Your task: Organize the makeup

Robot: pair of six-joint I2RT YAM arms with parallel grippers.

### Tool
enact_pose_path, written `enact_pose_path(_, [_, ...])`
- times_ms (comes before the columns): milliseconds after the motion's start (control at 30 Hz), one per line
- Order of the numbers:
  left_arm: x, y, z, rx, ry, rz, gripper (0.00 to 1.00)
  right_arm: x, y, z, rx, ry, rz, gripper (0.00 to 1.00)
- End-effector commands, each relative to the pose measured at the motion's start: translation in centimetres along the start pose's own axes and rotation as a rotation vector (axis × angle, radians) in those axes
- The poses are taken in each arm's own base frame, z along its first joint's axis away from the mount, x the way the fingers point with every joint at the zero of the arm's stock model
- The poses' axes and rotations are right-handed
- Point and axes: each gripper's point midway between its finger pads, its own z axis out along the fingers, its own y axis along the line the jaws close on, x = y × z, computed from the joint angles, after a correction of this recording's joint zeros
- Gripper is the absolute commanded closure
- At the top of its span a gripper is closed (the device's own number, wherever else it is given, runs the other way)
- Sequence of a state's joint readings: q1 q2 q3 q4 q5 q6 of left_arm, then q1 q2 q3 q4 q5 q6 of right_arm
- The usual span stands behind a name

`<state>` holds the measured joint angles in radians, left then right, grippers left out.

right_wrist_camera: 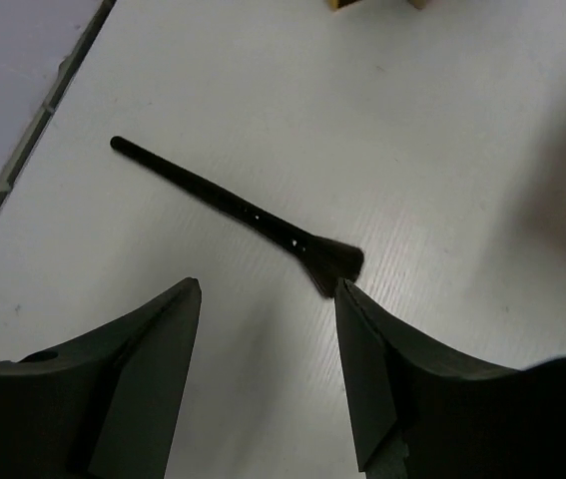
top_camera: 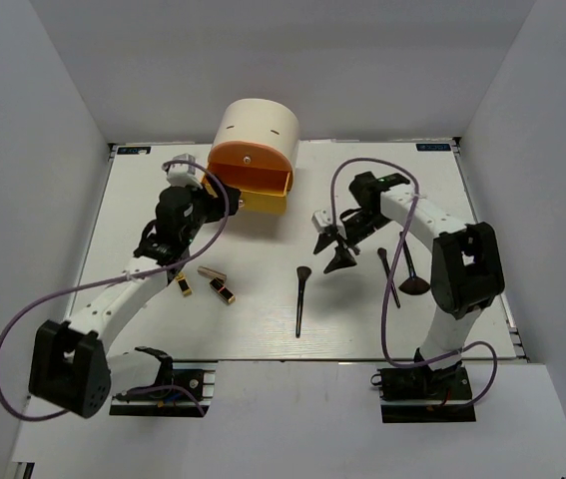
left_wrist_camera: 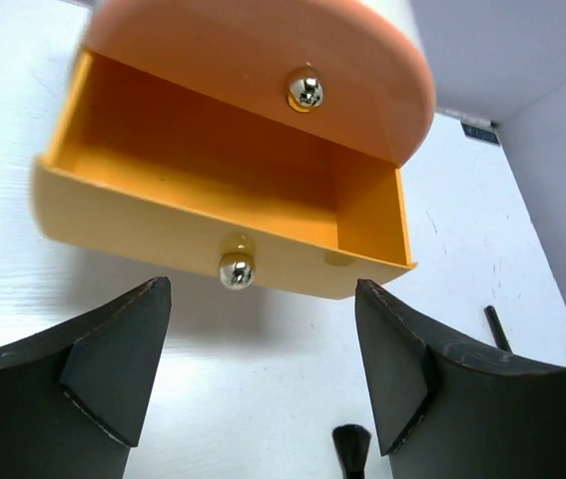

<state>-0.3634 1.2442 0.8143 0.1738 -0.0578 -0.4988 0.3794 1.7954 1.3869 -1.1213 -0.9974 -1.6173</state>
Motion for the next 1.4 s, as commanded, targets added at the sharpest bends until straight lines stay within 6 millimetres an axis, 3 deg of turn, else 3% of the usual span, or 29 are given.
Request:
enact_pose_path(0, [0.7, 2.0, -2.6, -0.097, 0.016, -0.008, 0.16, -0.5, 0.3, 2.1, -0.103, 0.072, -0.224, 0.37])
enact_pose_path(333, [2.5, 3.6, -9.4, -0.136, 0.014, -0.106, 0.16, 3.0, 2.3, 8.3, -0.344, 0.253, -0.417, 0.38])
enact_pose_path(500, [3.2, 4.1, -10.8, -0.149, 0.029, -0.113, 0.16, 4.3, 3.1, 10.2, -0.427, 0.309, -0.461, 0.39])
enact_pose_path(767, [4.1, 4.6, -12.2, -0.160, 0.045, -0.142, 0.16, 7.3, 3.2, 11.7, -0.493, 0.430, -0.492, 0.45])
enact_pose_path(933, [4.6, 5.1, -12.9, -0.168, 0.037, -0.165, 0.16, 8.2, 3.2, 11.7, -0.498, 0.465, -0.469, 0.56])
enact_pose_path(1033, [4.5, 5.1, -13.2, -0.160, 0.027, -0.169, 0.16, 8.2, 3.3, 11.5, -0.493, 0.469, -0.444, 0.77])
enact_pose_path(1100, [4.7, 5.2, -13.3, -0.161, 0.028, -0.171, 0.16, 7.7, 3.4, 11.3, -0.479, 0.457, -0.413, 0.91])
enact_pose_path(1167, [4.7, 5.0, -13.3, -0.154, 0.031, -0.170, 0.16, 6.5, 3.3, 10.9, -0.452, 0.429, -0.375, 0.99])
enact_pose_path(1267, [4.6, 4.8, -13.3, -0.141, 0.029, -0.165, 0.16, 1.8, 1.5, 10.5, -0.341, 0.335, -0.308, 1.00])
enact_pose_path(1367, [4.2, 4.7, -13.4, -0.138, 0.013, -0.165, 0.16, -4.8, -1.7, 9.6, -0.186, 0.219, -0.293, 1.00])
